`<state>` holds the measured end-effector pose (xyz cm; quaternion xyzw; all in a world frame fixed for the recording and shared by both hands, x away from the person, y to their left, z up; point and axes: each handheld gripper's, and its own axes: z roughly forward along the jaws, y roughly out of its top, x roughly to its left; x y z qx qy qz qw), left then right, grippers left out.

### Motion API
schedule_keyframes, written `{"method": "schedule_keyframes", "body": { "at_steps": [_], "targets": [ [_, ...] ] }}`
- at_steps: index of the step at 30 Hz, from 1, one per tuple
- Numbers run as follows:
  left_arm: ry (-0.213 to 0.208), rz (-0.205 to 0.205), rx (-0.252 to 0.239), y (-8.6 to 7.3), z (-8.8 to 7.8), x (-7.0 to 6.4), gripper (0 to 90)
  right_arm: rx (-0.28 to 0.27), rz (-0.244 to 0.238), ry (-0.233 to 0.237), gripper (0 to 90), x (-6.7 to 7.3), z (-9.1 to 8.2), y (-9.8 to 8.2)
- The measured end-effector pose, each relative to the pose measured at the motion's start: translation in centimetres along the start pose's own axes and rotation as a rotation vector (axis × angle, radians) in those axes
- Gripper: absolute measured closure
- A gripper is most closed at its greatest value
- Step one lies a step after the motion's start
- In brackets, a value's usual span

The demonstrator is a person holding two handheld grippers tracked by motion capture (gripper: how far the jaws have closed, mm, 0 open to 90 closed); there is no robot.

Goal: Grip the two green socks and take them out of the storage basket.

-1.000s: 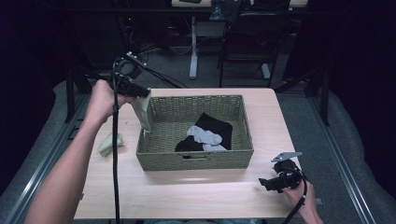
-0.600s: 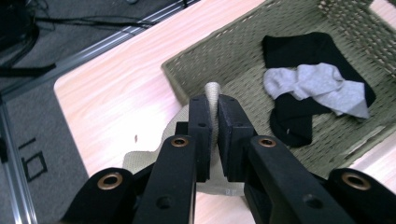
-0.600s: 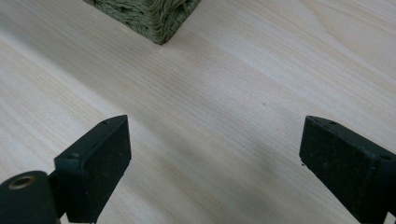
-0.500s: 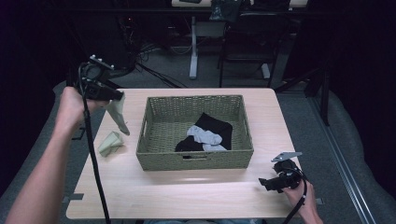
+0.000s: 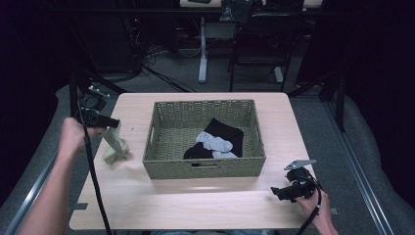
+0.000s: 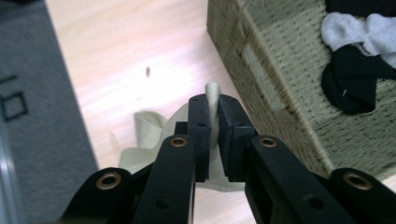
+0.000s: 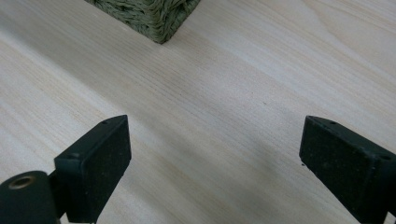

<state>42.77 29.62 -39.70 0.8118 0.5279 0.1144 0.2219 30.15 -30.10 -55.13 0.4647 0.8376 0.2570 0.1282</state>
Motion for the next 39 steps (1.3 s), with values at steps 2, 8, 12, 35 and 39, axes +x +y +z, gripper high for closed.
{"method": "schedule_keyframes", "body": {
  "at_steps": [2, 8, 12, 35, 39],
  "targets": [
    [-0.013, -0.019, 0.014, -0.6, 1.3, 0.4, 84.0, 0.003, -0.002, 0.002, 8.4, 0.0, 0.0, 0.0],
    [-0.038, -0.061, 0.06, -1.8, 4.5, 1.1, 84.0, 0.006, 0.0, -0.002, 8.4, 0.0, 0.0, 0.0],
    [-0.044, -0.069, 0.09, -2.5, 6.2, 1.1, 83.8, 0.006, -0.001, -0.002, 8.4, 0.0, 0.0, 0.0],
    [0.042, -0.051, 0.018, -5.7, 5.1, -1.2, 16.6, 0.002, -0.003, -0.005, 8.4, 0.0, 0.0, 0.0],
    [0.062, -0.048, -0.045, -7.2, 4.0, -2.3, 15.6, 0.001, -0.003, -0.006, 8.4, 0.0, 0.0, 0.0]
  ]
}}
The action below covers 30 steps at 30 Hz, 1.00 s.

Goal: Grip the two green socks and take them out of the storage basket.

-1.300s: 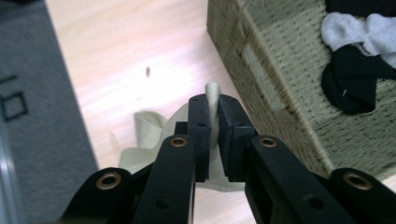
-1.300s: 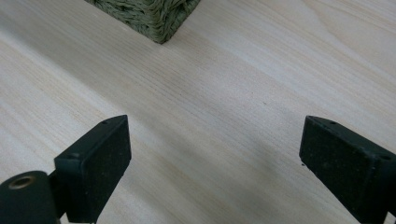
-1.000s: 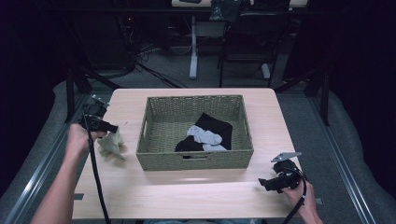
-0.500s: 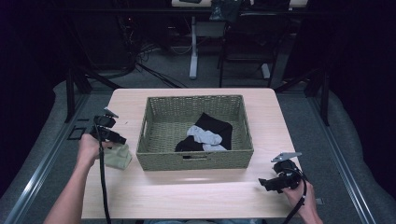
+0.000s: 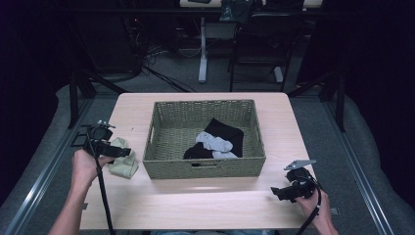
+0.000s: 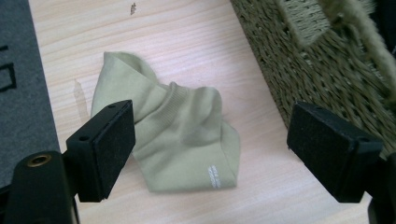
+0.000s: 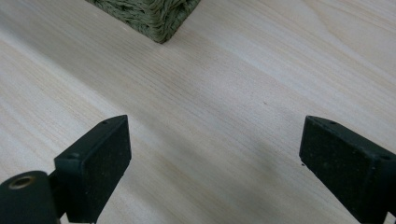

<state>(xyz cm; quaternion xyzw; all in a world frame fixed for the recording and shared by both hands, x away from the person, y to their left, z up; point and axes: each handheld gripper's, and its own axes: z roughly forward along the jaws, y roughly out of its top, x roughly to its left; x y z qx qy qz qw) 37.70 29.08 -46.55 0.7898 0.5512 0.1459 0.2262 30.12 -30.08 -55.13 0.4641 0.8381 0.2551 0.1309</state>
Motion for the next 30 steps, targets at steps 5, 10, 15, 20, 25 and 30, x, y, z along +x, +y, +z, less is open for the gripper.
{"method": "schedule_keyframes", "body": {
  "at_steps": [5, 10, 15, 20, 25, 30],
  "targets": [
    [0.023, -0.017, -0.061, -2.1, -0.3, -0.9, 14.5, 0.0, -0.004, 0.001, 8.4, 0.0, 0.0, 0.0],
    [0.067, -0.028, -0.081, -4.5, 0.5, -1.9, 12.7, -0.001, -0.001, 0.001, 8.4, 0.0, 0.0, 0.0],
    [0.111, -0.031, -0.092, -6.5, 1.1, -2.7, 9.7, -0.001, 0.002, 0.002, 8.4, 0.0, 0.0, 0.0],
    [0.147, -0.034, -0.084, -8.5, 2.0, -3.2, 5.4, -0.002, 0.002, 0.008, 8.4, 0.0, 0.0, 0.0],
    [0.143, -0.032, -0.068, -9.6, 2.9, -3.3, 0.7, -0.006, 0.0, 0.005, 8.4, 0.0, 0.0, 0.0],
    [0.136, -0.038, -0.081, -9.6, 3.3, -2.8, 0.1, -0.006, -0.002, 0.001, 8.4, 0.0, 0.0, 0.1]
  ]
}}
